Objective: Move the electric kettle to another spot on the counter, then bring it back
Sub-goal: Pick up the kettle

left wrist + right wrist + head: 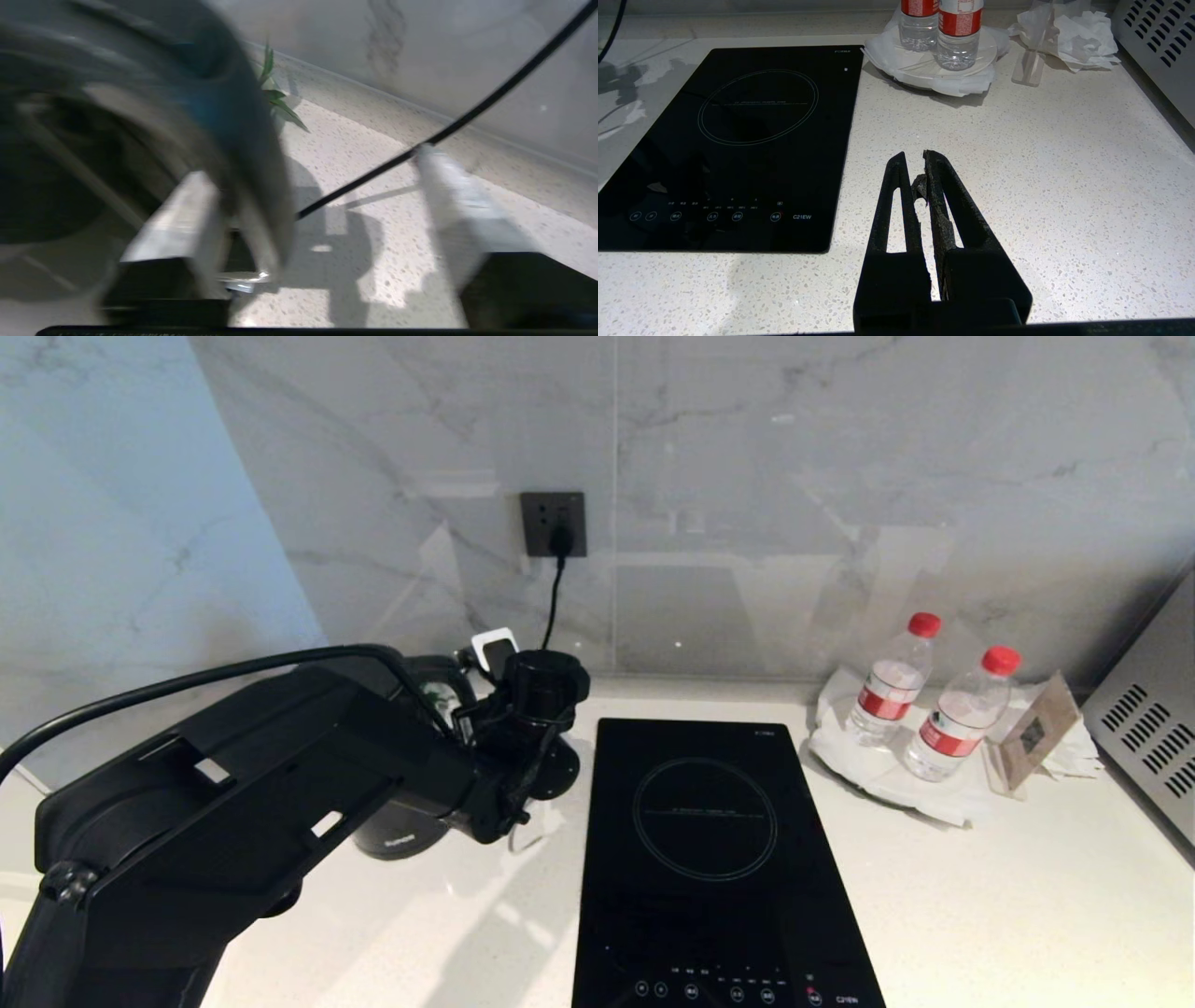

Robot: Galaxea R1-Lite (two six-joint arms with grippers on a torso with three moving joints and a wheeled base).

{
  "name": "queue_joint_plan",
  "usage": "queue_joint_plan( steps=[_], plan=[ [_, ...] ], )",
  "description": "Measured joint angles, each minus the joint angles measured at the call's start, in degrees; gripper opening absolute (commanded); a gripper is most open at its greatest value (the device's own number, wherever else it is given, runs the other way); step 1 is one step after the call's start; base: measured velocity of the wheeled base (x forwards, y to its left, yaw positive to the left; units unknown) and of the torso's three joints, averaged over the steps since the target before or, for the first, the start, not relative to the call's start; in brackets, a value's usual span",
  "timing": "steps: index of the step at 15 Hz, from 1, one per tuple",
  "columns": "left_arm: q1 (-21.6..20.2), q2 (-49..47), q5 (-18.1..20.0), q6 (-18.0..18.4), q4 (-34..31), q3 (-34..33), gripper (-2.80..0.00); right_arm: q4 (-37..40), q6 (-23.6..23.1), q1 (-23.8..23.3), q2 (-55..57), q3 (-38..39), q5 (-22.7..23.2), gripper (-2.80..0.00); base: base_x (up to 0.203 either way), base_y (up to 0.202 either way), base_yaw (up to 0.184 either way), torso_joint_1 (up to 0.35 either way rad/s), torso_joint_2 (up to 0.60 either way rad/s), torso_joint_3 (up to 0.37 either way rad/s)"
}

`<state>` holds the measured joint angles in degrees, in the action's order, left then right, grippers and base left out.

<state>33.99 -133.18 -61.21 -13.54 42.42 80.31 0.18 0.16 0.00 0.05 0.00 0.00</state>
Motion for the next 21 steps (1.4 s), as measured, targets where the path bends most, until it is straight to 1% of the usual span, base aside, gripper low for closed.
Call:
queue_joint_plan(
  steps=[8,13,15,17,21],
  plan=[
    [-1.2,0.3,0.4,-0.1,0.0,0.2,-2.80,0.0,0.0,0.0,0.0,0.0,0.0,-2.80,0.000,0.000,0.000,0.000,0.00,0.000],
    [-1.3,1.2,0.4,-0.2,0.1,-1.0,-2.80,0.0,0.0,0.0,0.0,0.0,0.0,-2.80,0.000,0.000,0.000,0.000,0.00,0.000],
    [-1.4,2.6,0.3,0.1,-0.4,-1.1,-2.80,0.0,0.0,0.0,0.0,0.0,0.0,-2.80,0.000,0.000,0.000,0.000,0.00,0.000],
    [-1.4,4.0,0.2,1.4,-0.2,-0.7,-2.80,0.0,0.0,0.0,0.0,0.0,0.0,-2.80,0.000,0.000,0.000,0.000,0.00,0.000],
    [-1.6,5.3,0.2,1.6,-0.2,-0.6,-2.80,0.0,0.0,0.0,0.0,0.0,0.0,-2.80,0.000,0.000,0.000,0.000,0.00,0.000]
  ],
)
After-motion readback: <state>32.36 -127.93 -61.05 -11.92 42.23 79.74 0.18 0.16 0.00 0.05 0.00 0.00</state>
